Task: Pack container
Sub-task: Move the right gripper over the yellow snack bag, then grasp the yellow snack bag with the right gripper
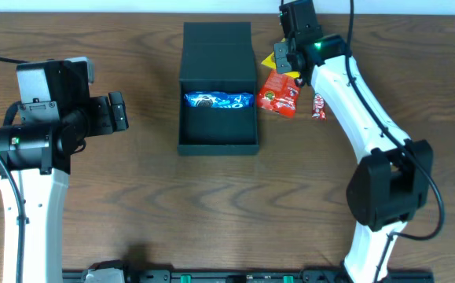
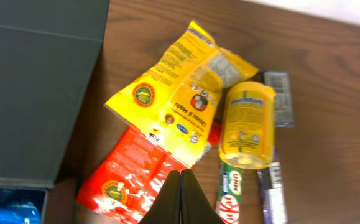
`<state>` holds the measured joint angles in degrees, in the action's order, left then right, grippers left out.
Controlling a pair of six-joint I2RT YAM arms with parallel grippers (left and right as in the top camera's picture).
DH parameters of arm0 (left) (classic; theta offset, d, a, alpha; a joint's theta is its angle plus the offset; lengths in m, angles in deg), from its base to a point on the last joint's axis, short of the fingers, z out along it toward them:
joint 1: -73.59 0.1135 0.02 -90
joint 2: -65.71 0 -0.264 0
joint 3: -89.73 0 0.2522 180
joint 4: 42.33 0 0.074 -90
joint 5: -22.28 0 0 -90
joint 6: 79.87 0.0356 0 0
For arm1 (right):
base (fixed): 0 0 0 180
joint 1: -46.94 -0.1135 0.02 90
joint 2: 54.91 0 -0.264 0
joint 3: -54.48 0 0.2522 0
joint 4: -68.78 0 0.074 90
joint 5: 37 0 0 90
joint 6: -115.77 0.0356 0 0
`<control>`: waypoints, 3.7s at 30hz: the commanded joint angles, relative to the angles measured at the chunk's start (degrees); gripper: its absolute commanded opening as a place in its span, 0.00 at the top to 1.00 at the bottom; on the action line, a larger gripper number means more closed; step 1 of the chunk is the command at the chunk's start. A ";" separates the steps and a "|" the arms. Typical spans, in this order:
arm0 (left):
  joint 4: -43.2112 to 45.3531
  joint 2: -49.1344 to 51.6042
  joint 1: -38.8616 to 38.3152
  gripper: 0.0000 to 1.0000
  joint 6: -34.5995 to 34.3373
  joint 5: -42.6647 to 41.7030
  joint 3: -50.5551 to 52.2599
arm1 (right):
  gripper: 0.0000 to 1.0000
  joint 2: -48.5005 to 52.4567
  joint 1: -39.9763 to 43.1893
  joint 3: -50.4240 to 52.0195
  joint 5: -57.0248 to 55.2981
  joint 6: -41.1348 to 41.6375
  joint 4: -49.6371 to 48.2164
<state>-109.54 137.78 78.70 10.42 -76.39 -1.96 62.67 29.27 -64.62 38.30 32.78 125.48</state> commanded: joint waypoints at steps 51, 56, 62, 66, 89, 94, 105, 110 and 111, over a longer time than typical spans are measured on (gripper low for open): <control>-0.55 0.79 0.13 0.05 1.01 -0.39 -0.55 | 0.08 36.35 6.78 -44.54 12.85 15.93 19.26; -0.70 0.79 0.13 0.05 1.01 -0.39 -0.55 | 0.09 37.83 6.78 -44.54 13.77 16.96 19.39; -0.76 0.79 0.13 0.05 1.01 -0.39 -0.55 | 0.31 38.36 6.78 -44.54 13.70 17.18 19.43; -0.76 0.79 0.13 0.05 1.01 -0.42 -0.55 | 0.49 38.36 6.78 -44.54 13.68 17.18 19.43; -0.76 0.79 0.13 0.05 1.01 -0.39 -0.55 | 0.99 37.22 6.54 -45.11 13.68 17.11 19.45; -0.72 0.79 0.13 0.05 1.01 -0.37 -0.55 | 0.99 33.33 5.55 -46.51 13.18 13.97 19.41; -0.72 0.79 0.13 0.05 1.03 -0.35 -0.55 | 0.99 23.30 3.82 -46.82 12.57 8.72 21.16; -0.70 0.79 0.13 0.05 1.03 -0.13 -0.55 | 0.99 18.93 3.39 -46.82 12.57 6.78 23.96; -0.70 0.79 0.13 0.05 1.05 -0.13 -0.55 | 0.99 17.68 3.21 -46.82 12.57 5.66 24.87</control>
<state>-110.02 138.09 78.70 10.42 -76.36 -1.96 83.43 33.18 -110.43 51.50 41.54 149.15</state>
